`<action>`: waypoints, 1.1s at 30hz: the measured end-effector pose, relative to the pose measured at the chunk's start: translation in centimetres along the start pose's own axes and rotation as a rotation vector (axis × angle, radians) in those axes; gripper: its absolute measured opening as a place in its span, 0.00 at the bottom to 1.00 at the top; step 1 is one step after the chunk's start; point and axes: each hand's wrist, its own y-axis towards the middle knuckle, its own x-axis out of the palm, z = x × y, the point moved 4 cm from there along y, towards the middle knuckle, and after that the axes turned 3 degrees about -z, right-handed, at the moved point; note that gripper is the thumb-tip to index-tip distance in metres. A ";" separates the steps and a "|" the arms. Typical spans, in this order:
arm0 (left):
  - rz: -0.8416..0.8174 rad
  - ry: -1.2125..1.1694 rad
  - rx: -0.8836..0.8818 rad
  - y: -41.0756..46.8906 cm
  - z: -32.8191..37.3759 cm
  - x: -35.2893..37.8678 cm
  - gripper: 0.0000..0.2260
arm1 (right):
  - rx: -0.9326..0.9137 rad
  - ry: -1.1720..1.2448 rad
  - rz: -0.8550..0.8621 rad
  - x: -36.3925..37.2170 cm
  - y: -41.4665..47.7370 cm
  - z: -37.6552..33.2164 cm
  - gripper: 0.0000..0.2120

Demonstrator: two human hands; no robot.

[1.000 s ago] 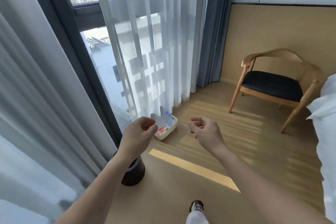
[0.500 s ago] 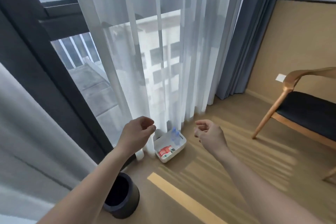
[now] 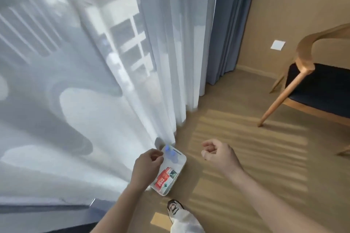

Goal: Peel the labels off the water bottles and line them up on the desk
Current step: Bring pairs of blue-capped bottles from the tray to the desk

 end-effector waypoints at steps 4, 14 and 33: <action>-0.111 0.104 -0.078 9.3 -2.5 2.5 0.09 | 0.108 -0.008 -0.060 3.4 8.1 2.7 0.08; -0.253 0.258 -0.290 29.2 -17.1 14.3 0.22 | 0.277 -0.056 -0.298 17.5 28.9 18.4 0.21; 0.006 0.166 -0.159 50.4 -34.2 30.5 0.19 | -0.100 -0.331 -0.401 36.2 48.9 37.8 0.24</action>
